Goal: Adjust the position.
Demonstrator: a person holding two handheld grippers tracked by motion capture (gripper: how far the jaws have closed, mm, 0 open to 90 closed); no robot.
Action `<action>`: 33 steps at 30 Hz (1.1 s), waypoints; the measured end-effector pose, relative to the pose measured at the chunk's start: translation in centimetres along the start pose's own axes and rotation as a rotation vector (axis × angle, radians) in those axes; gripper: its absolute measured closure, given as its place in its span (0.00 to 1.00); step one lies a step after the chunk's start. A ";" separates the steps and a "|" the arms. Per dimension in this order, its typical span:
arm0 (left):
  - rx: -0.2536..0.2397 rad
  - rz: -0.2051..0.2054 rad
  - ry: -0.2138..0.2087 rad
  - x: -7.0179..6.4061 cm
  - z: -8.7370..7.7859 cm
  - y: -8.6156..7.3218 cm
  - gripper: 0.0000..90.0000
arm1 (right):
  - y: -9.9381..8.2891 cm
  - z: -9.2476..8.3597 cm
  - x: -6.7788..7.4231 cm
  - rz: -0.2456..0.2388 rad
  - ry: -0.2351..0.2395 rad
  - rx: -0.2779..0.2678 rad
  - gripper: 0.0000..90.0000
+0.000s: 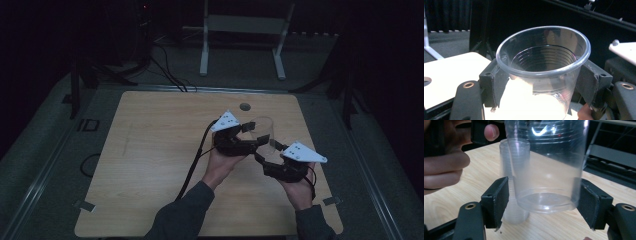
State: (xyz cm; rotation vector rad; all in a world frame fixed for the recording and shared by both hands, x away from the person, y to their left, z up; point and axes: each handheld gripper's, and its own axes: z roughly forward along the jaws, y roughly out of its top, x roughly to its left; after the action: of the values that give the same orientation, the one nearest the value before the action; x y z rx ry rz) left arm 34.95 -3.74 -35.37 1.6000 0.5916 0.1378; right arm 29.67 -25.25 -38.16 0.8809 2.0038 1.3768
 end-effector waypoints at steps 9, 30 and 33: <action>0.065 0.103 0.032 -0.8 0.2 -0.2 0.33 | 0.5 0.3 -0.9 0.005 0.085 0.082 0.34; 0.070 0.135 0.050 -1.8 0.8 -0.6 0.26 | -0.1 0.5 -0.6 0.039 0.066 0.034 0.46; 0.067 0.131 0.048 -2.0 1.0 -0.7 0.25 | -0.5 0.6 -0.5 0.047 0.071 0.040 0.46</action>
State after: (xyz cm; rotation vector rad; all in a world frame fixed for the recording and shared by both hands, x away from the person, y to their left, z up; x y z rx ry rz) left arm 33.49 -5.56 -35.65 1.7047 0.5331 0.2570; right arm 30.37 -25.43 -38.77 0.9141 2.0825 1.4171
